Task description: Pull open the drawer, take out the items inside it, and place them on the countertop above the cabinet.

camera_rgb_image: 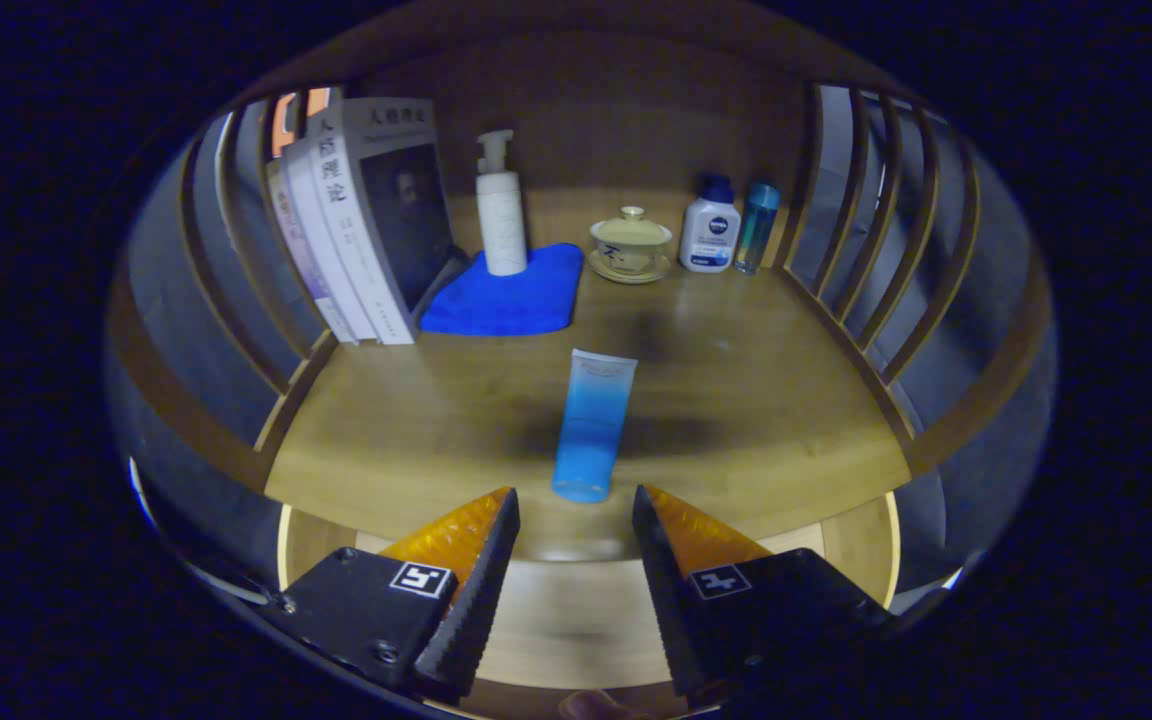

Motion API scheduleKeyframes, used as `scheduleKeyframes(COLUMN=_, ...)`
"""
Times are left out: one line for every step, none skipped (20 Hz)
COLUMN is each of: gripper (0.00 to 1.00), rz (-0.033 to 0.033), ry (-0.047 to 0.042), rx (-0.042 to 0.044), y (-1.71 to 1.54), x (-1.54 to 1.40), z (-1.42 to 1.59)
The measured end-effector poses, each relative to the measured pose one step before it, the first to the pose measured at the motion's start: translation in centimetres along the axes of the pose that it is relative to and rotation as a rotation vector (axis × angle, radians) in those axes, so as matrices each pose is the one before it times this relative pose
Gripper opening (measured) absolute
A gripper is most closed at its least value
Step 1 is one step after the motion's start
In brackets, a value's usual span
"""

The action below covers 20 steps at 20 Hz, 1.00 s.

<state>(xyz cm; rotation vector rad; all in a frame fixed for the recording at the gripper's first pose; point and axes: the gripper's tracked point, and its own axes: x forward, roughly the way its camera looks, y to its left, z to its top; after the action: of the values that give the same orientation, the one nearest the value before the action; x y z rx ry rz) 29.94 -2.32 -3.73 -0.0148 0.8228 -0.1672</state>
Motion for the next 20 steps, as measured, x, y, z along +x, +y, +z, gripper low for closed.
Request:
scheduleKeyframes(gripper=0.72, rz=-0.00780, ry=-0.02170, rx=-0.02468, y=0.005, x=-0.592, z=-0.264)
scheduleKeyframes(gripper=0.75, rz=-0.00844, ry=-0.02210, rx=-0.02674, y=-0.049, x=-0.739, z=-0.331)
scheduleKeyframes(gripper=0.78, rz=0.00820, ry=-0.02535, rx=-0.02070, y=0.425, x=-0.781, z=-0.198)
scheduleKeyframes(gripper=0.80, rz=0.00395, ry=-0.02553, rx=-0.01163, y=0.230, x=-0.842, z=-0.182)
scheduleKeyframes(gripper=0.80, rz=0.00555, ry=-0.02708, rx=-0.00902, y=0.123, x=-0.930, z=-0.068)
scheduleKeyframes(gripper=0.80, rz=0.00768, ry=-0.02734, rx=-0.00443, y=0.154, x=-0.998, z=-0.071)
scheduleKeyframes(gripper=0.80, rz=0.00454, ry=-0.02459, rx=-0.00473, y=0.013, x=-1.029, z=-0.069)
scheduleKeyframes(gripper=0.80, rz=0.00930, ry=-0.02844, rx=-0.00398, y=0.069, x=-1.097, z=0.007)
scheduleKeyframes(gripper=0.80, rz=0.00428, ry=-0.02646, rx=-0.00107, y=0.031, x=-1.051, z=-0.007)
scheduleKeyframes(gripper=0.80, rz=0.01125, ry=-0.02695, rx=-0.00007, y=0.102, x=-1.113, z=0.026)
scheduleKeyframes(gripper=0.80, rz=0.00761, ry=-0.02675, rx=0.00010, y=0.071, x=-1.089, z=0.020)
scheduleKeyframes(gripper=0.80, rz=0.00982, ry=-0.02997, rx=0.00139, y=0.102, x=-1.107, z=-0.014)
scheduleKeyframes(gripper=0.80, rz=0.00796, ry=-0.03096, rx=0.00098, y=0.186, x=-1.017, z=0.079)
scheduleKeyframes(gripper=0.80, rz=0.00508, ry=-0.03305, rx=0.00041, y=0.145, x=-1.091, z=-0.036)
scheduleKeyframes(gripper=0.80, rz=0.00587, ry=-0.04185, rx=-0.00283, y=0.246, x=-0.900, z=-0.042)
scheduleKeyframes(gripper=0.80, rz=-0.00117, ry=-0.03320, rx=-0.00132, y=0.305, x=-0.702, z=-0.276)
scheduleKeyframes(gripper=0.86, rz=0.01028, ry=-0.03149, rx=-0.00745, y=0.341, x=-1.165, z=-0.608)
scheduleKeyframes(gripper=0.92, rz=0.00046, ry=-0.02606, rx=-0.00069, y=0.322, x=-0.722, z=-0.629)
scheduleKeyframes(gripper=0.97, rz=0.00277, ry=-0.02557, rx=-0.00614, y=0.343, x=-0.416, z=-0.542)
scheduleKeyframes(gripper=1.00, rz=0.00445, ry=-0.02383, rx=-0.00254, y=0.394, x=-0.591, z=-0.539)
